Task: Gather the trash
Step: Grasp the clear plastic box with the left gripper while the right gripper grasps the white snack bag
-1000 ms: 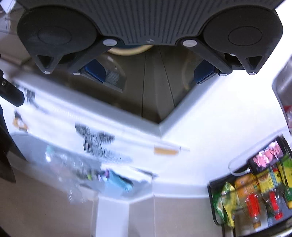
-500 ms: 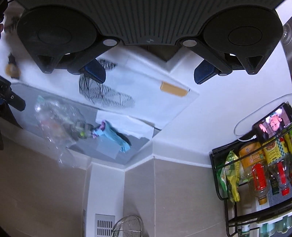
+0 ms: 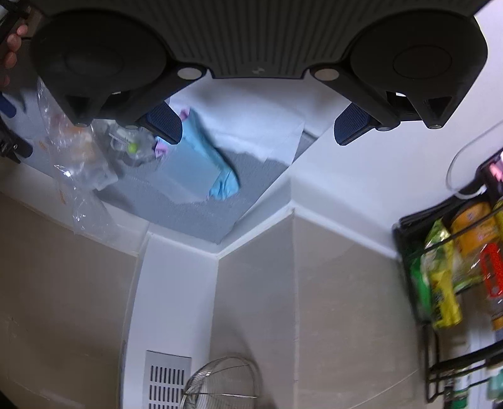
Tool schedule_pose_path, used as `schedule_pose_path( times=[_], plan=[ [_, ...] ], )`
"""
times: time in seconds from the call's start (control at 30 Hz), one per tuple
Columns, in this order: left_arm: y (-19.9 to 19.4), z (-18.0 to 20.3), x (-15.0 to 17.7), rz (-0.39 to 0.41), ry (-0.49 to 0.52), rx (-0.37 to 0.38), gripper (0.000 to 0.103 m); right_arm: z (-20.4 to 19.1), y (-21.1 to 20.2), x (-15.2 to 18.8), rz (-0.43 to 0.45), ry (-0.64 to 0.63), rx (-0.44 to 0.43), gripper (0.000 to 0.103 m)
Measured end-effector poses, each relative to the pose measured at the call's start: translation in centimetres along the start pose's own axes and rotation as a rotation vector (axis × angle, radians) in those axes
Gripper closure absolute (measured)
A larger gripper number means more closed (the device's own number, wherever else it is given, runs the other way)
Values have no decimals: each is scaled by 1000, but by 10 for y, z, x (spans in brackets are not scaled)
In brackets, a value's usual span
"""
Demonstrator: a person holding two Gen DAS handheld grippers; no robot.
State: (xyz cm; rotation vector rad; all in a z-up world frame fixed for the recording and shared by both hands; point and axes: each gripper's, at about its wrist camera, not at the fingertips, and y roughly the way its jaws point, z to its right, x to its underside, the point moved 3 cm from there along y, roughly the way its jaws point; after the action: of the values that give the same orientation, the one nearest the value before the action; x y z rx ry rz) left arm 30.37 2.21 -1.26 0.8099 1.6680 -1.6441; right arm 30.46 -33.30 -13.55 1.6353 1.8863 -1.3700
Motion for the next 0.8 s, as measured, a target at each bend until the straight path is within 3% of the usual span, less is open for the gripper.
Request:
schedule_pose_path(
  times=[0.07,0.13,0.33,0.47,0.67,0.7,0.73,0.77,0.8],
  plan=[
    [12,8,-8,12,33,12,0,2,11,2,-77,38,-6,0],
    [24,15,-16,17,34,34,0,2,12,4,-84,34,-34,0],
    [57,41,-31,10,56,83,0,-14,19,16,-101,-90,20,0],
    [81,62,-31,-36,160,124,0,-23,24,22,-132,-148,-29,0],
    [98,86,-20,-16,362,128,0,-25,24,28,-143,-194,-60,2],
    [98,89,-17,-1,389,113,3,-27,25,29,-144,-209,-64,13],
    [97,90,-15,22,403,89,7,-28,26,30,-151,-222,-68,37],
    [97,91,-14,31,411,72,25,-29,27,31,-160,-226,-77,49],
    [96,91,-14,24,412,73,28,-29,27,31,-164,-224,-87,59]
  ],
)
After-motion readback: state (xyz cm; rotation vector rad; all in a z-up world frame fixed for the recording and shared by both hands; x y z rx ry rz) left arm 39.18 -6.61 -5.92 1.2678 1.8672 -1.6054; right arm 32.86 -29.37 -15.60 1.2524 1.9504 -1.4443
